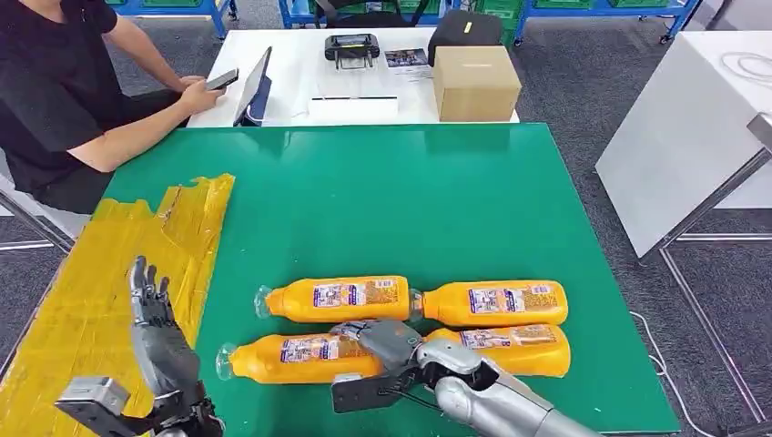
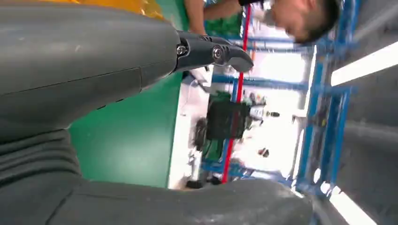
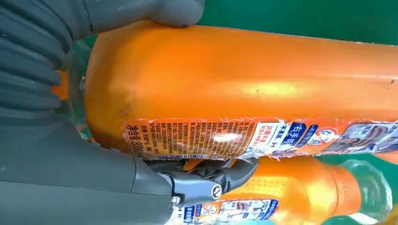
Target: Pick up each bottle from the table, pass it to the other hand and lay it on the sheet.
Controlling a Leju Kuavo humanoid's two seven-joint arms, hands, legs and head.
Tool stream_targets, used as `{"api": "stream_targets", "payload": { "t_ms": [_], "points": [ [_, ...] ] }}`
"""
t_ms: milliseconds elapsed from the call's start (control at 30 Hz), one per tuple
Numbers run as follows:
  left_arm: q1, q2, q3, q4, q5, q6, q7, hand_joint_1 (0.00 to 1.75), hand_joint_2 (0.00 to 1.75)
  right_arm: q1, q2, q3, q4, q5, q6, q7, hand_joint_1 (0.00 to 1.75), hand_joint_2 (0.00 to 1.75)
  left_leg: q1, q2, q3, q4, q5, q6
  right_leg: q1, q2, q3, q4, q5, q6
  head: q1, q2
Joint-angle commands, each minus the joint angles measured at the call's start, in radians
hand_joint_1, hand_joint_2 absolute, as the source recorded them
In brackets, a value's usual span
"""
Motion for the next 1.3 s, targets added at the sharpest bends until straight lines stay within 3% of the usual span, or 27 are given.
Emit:
{"api": "stream_targets", "payload": {
  "t_ms": [33, 267, 567, 600, 633, 867, 1300],
  "points": [
    [0.065, -0.019, 0.244, -0.165, 0.219, 0.156, 0.003, 0.0, 1.75, 0.294, 0.119, -0.189, -0.002, 0.003, -0.258, 0.009, 1.75, 1.75, 0.003, -0.001, 0.0, -0.002, 0.001, -0.002, 0.003, 0.0, 0.001, -0.003, 0.001, -0.002, 0.0, 0.0],
    [0.07, -0.019, 0.249, -0.165, 0.228, 0.147, 0.003, 0.0, 1.75, 0.315, 0.131, -0.205, -0.025, -0.008, -0.278, 0.002, 1.75, 1.75, 0.003, -0.001, -0.003, -0.001, 0.0, -0.001, 0.003, 0.0, -0.002, -0.002, 0.0, -0.002, 0.0, 0.0],
    [0.057, -0.019, 0.224, -0.089, 0.223, 0.142, 0.003, 0.0, 1.75, 0.452, 0.165, -0.298, -0.358, -0.094, -0.415, -0.166, 1.75, 1.75, 0.002, -0.003, -0.008, 0.0, 0.0, -0.002, 0.002, -0.002, -0.006, -0.001, 0.0, -0.001, 0.001, 0.0],
    [0.059, -0.019, 0.219, -0.079, 0.24, 0.117, 0.003, 0.0, 0.0, 0.461, 0.17, -0.304, -0.376, -0.095, -0.427, -0.179, 1.75, 1.75, 0.002, -0.002, -0.009, 0.0, -0.001, -0.002, 0.002, -0.001, -0.006, 0.0, 0.0, -0.001, 0.0, 0.0],
    [0.06, -0.019, 0.215, -0.056, 0.252, 0.086, 0.003, 0.0, 1.75, 0.471, 0.176, -0.312, -0.396, -0.099, -0.442, -0.203, 1.75, 1.75, 0.001, -0.002, -0.01, 0.0, 0.0, -0.001, 0.001, -0.001, -0.005, 0.0, 0.0, -0.001, 0.0, 0.0],
    [0.032, -0.019, 0.173, 0.179, 0.314, -0.462, 0.225, 0.0, 1.75, 0.499, 0.191, -0.338, -0.467, -0.126, -0.49, -0.285, 1.75, 1.75, 0.001, -0.005, -0.012, -0.001, 0.001, -0.001, 0.001, -0.004, 0.0, -0.002, 0.001, 0.0, 0.001, 0.0],
    [0.055, -0.019, 0.176, 0.167, 0.295, -0.532, 0.223, 0.0, 1.75, 0.49, 0.21, -0.356, -0.434, -0.122, -0.468, -0.311, 1.75, 1.75, 0.002, -0.001, -0.015, -0.001, 0.0, -0.001, 0.002, 0.001, -0.004, -0.001, 0.001, 0.0, 0.0, 0.0]
  ]
}}
